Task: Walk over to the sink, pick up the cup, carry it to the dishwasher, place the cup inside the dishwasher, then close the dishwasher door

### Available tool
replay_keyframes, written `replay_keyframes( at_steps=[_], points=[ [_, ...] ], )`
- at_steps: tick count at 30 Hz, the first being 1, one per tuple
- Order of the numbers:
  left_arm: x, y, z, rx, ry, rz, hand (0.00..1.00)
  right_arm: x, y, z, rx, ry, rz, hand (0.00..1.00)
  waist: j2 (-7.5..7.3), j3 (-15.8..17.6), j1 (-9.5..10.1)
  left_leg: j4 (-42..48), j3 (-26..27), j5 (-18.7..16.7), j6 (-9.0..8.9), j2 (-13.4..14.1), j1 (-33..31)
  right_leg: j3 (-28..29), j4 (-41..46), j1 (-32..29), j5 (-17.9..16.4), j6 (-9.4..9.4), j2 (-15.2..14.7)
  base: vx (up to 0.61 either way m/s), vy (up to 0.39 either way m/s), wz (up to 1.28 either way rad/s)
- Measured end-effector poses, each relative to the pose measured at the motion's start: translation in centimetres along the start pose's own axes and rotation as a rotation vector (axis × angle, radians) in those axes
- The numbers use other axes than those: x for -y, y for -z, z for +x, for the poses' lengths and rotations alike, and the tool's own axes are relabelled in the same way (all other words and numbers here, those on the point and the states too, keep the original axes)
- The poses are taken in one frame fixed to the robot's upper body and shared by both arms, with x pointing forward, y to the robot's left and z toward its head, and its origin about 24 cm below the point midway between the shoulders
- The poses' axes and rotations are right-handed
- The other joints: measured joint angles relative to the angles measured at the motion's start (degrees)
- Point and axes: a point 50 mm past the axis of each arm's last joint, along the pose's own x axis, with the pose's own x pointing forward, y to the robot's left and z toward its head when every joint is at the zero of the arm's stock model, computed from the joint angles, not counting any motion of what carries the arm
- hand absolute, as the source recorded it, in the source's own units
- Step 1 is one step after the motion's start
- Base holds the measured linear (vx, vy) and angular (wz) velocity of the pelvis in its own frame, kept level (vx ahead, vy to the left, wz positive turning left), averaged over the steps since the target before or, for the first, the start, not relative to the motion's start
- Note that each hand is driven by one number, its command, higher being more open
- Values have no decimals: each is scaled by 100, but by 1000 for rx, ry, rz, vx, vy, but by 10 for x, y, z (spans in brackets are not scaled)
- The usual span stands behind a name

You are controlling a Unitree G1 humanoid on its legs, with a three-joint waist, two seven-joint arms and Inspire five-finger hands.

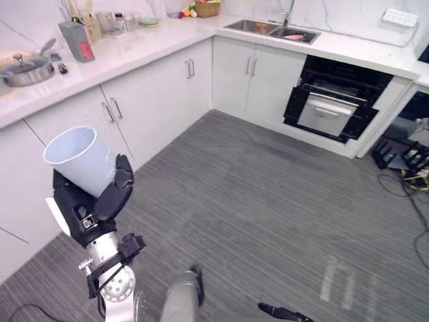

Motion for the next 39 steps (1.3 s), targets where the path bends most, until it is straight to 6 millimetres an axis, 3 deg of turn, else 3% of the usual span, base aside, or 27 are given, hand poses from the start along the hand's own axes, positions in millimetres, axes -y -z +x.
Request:
replay_keyframes(
  at_steps=[1,2,4,6,7,8,9,10,12,14,16,18,19,21,22,24,25,27,28,29,31,32,34,35,37,38,39],
  points=[
    [-2,1,-1,-10,-1,9,0,0,2,0,-9,2,10,100,14,-117,40,185,77,9,20,-114,-80,120,-57,41,-55,-13,-118,402,274,-16],
    [-3,3,-5,-23,0,17,0,0,9,0,-32,2,10,100,-224,-319,78,419,357,-34,88,-370,-211,272,-2,30,-245,22,-454,554,297,0],
    [3,9,-4,-40,21,6,0,-1,8,1,-22,9,34,100,-273,-344,10,590,549,-220,423,-568,-148,471,981,-173,-160,259,-599,651,268,27],
    [14,7,-4,-34,99,-17,0,0,9,1,3,15,114,100,-334,-410,-10,462,537,-451,845,-771,392,453,2304,-459,613,658,-782,656,271,26],
    [17,5,-3,-25,126,-25,0,-2,11,2,6,14,138,100,-350,-428,-8,352,536,-483,897,-826,540,447,2574,-541,890,744,-846,475,207,13],
    [26,-1,-2,0,189,-42,0,-5,11,3,18,16,165,100,-420,-468,-13,14,502,-518,953,-976,891,442,3233,-819,1591,865,-1011,428,172,12],
    [39,-6,-1,22,260,-72,0,-5,4,2,63,15,178,100,-426,-471,-45,-591,400,-505,936,-1112,1379,503,4312,-1379,1719,801,-1002,402,153,9],
    [44,-6,0,24,288,-81,0,-7,1,3,82,8,185,100,-400,-477,-60,-891,374,-474,889,-1132,1613,502,4669,-1618,1592,739,-916,368,123,11],
    [64,-9,0,42,365,-112,0,-17,-8,4,141,-21,196,100,-307,-517,-227,-1698,185,-345,689,-1118,2247,303,5103,-2393,945,381,-496,382,100,10],
    [84,-13,2,58,432,-159,0,-27,-12,6,176,-39,221,100,-285,-504,-323,-1937,-38,-158,653,-1093,2498,66,4644,-3127,422,103,-166,376,60,5],
    [101,-13,2,47,501,-182,0,-29,-9,7,165,-31,271,100,-273,-492,-474,-2077,-163,-219,767,-1076,2759,-20,3399,-3708,304,-55,5,466,18,31],
    [114,-11,-5,9,569,-195,0,-24,-3,5,151,11,308,100,-150,-408,-590,-2057,-235,-336,870,-972,3100,75,1904,-3928,654,-60,118,572,-16,39],
    [115,-8,-10,-16,596,-196,0,-23,-5,2,176,18,320,100,-81,-368,-635,-1968,-189,-497,771,-881,3341,124,1084,-3945,1037,-17,184,439,-20,19],
    [113,-6,-17,-39,603,-195,0,-22,-3,0,175,22,301,100,-55,-353,-655,-1857,64,-909,558,-746,3815,150,1046,-3966,1471,-201,198,582,-49,12],
    [108,-6,-20,-35,584,-200,0,-24,-5,0,178,23,280,100,-107,-381,-654,-1815,258,-1184,457,-691,4153,150,1385,-3965,1655,-458,264,754,-112,-8],
    [98,-7,-22,-14,540,-204,0,-27,-1,1,156,19,234,100,-239,-514,-626,-1591,434,-1465,132,-704,4382,104,1640,-3918,1801,-610,342,593,-141,-7],
    [95,-6,-25,-22,515,-211,0,-23,-5,0,161,23,227,100,-168,-567,-664,-1251,451,-1554,122,-582,4352,73,1830,-3931,1783,-742,417,533,-192,0],
    [93,-3,-31,-57,480,-221,0,-13,-12,-3,155,49,158,100,188,-701,-647,838,374,-1387,78,49,3497,16,1621,-3648,1360,-867,878,822,-305,-21],
    [94,-3,-31,-57,477,-226,0,-13,-13,-4,152,53,150,100,234,-674,-632,1503,313,-1136,86,231,3274,48,1556,-3514,1280,-938,1015,840,-285,-36],
    [94,-2,-32,-66,469,-231,0,-12,-15,-3,143,63,125,100,282,-645,-624,2858,176,-617,100,562,2773,96,1427,-3198,1132,-1057,1242,562,-172,-24],
    [94,6,-38,-109,485,-218,0,-13,-15,-3,135,71,87,100,241,-612,-598,4637,3,-537,222,922,1898,261,966,-2437,987,-1154,1461,656,-215,-33],
    [92,9,-41,-125,496,-210,0,-15,-16,-2,144,67,74,100,195,-583,-488,4940,-67,-629,331,919,1387,475,620,-2022,989,-1153,1477,721,-233,-52],
    [92,10,-41,-128,521,-215,0,-16,-22,0,156,61,68,100,129,-519,-402,4533,-63,-809,394,827,767,747,289,-1624,996,-1143,1451,530,-142,-67],
    [91,10,-38,-120,540,-215,0,-19,-30,2,171,47,72,100,126,-492,-331,3619,-29,-1024,409,686,479,1007,153,-1371,969,-1095,1408,475,-41,-99],
    [89,9,-35,-109,559,-210,0,-28,-41,6,196,21,52,100,84,-394,-314,1754,-41,-1036,412,315,349,1404,49,-998,882,-944,1265,474,43,-102],
    [90,9,-36,-112,561,-215,0,-31,-46,6,219,13,46,100,79,-390,-310,112,-413,-665,328,-16,389,1751,14,-859,811,-835,1169,566,192,-120],
    [93,7,-37,-105,553,-228,0,-33,-52,7,244,7,37,100,140,-408,-272,-1066,-996,-182,91,-199,338,2155,-51,-750,722,-725,1167,566,228,-134]
  ],
)
